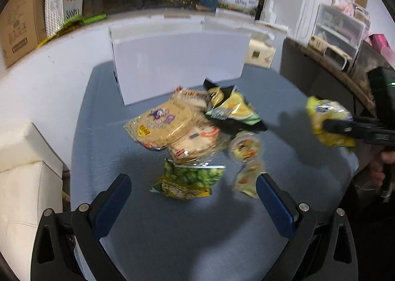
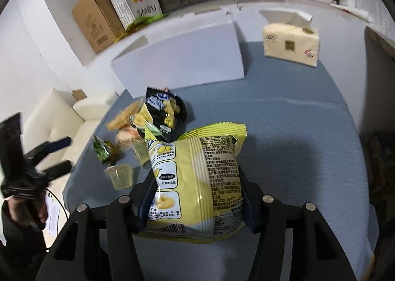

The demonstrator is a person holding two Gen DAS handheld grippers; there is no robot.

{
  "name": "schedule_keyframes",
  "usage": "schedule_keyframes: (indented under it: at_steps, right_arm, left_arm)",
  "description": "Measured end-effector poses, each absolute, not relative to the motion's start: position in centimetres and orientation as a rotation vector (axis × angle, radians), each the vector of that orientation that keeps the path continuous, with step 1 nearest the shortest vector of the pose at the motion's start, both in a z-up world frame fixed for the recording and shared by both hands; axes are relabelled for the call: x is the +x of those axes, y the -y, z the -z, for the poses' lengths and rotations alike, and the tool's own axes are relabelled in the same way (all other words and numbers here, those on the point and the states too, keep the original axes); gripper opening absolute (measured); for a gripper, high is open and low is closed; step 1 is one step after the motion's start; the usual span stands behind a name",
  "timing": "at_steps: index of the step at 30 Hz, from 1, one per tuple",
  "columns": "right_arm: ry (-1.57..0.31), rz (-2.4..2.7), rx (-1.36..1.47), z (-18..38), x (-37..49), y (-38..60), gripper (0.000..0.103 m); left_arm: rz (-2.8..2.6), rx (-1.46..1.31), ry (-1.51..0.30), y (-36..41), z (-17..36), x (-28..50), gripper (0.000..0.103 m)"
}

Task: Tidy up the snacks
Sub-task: 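Grasp the green pea snack pack with the left gripper while the right lifts the yellow bag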

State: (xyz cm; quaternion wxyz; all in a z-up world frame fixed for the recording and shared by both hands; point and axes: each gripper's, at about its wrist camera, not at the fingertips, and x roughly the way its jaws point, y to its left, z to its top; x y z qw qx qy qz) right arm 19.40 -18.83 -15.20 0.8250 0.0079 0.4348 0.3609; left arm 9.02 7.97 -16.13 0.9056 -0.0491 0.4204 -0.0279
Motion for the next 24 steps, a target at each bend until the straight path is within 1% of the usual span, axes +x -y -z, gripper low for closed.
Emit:
schedule_keyframes:
  at_steps: [6,7,8,9,12,19,24]
  right_arm:
    - [-0.917,-0.764,0.038,15.1,19.3,19.5,0.063]
    - [-0.918,-0.763,0.042,15.1,19.3,19.5,0.063]
    - [-0.921,-0.765,0.044,15.2,19.4,19.6,0.063]
    - [-0.923,-0.765,0.044,15.3,19.4,19.6,0.063]
    - [-0.928,-0.766,0.041,15.5,19.4,19.4,0.063]
    - [-0.905,-0.788,0.051,15.3,19.2,19.4,0.063]
    - [-0.849,-0.829,0.14,13.7,19.8,19.8,0.063]
  left_arm:
    - [0.075,-0.054,-0.936,-8.5,18.8,11.2,0.102]
    - [0.085,-0.046,-0.95,-8.4,19.2,11.4,0.09]
    - [0.1,-0.026,-0.958,-8.2,19.5,11.5,0.072]
    - [0.105,-0.01,-0.963,-8.0,19.6,11.5,0.063]
    - [0.11,-0.034,-0.93,-8.0,18.8,11.2,0.052]
    - [0.131,-0.209,-0.721,-9.5,14.0,8.1,0.051]
    - [0.162,-0.294,-0.576,-10.8,9.5,7.3,0.051]
